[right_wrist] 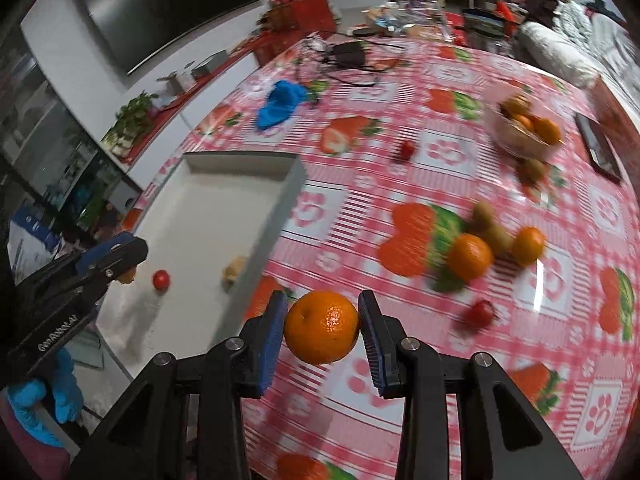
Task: Organize fruits
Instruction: 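Carry both fruits into the white tray and open both tools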
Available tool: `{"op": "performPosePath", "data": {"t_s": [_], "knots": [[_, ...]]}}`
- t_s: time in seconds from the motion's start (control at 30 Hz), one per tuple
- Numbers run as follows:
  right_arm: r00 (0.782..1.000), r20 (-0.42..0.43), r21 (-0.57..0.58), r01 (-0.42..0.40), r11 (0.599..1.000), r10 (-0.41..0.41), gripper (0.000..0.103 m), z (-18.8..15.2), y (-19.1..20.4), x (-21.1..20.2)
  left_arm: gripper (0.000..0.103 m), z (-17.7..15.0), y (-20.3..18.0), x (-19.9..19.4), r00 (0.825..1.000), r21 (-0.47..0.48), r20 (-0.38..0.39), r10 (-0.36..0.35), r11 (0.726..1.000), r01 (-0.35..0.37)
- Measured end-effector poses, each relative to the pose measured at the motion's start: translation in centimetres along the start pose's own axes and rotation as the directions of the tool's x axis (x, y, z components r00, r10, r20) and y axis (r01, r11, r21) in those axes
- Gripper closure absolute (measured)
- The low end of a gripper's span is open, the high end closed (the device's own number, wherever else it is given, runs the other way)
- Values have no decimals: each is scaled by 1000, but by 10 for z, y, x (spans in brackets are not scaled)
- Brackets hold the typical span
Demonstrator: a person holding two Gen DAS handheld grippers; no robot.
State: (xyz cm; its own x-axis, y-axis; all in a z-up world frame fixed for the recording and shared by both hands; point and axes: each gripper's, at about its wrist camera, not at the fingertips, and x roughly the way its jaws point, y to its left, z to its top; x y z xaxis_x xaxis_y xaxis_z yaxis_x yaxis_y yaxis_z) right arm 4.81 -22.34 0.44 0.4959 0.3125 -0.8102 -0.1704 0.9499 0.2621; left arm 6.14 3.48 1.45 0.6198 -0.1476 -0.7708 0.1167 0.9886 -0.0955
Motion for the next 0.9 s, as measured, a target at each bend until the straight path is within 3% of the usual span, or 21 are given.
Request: {"op": "performPosePath", "data": {"t_s": [0.43, 0.9], "knots": [[996, -71, -98, -53, 994, 46, 65, 31, 66, 52, 74, -9, 40, 30, 998, -55, -57, 18, 998, -22], [992, -123, -130, -55, 990, 39, 65, 43, 88, 87, 74, -8, 55, 50, 996, -75, -81, 30, 997, -36]]}}
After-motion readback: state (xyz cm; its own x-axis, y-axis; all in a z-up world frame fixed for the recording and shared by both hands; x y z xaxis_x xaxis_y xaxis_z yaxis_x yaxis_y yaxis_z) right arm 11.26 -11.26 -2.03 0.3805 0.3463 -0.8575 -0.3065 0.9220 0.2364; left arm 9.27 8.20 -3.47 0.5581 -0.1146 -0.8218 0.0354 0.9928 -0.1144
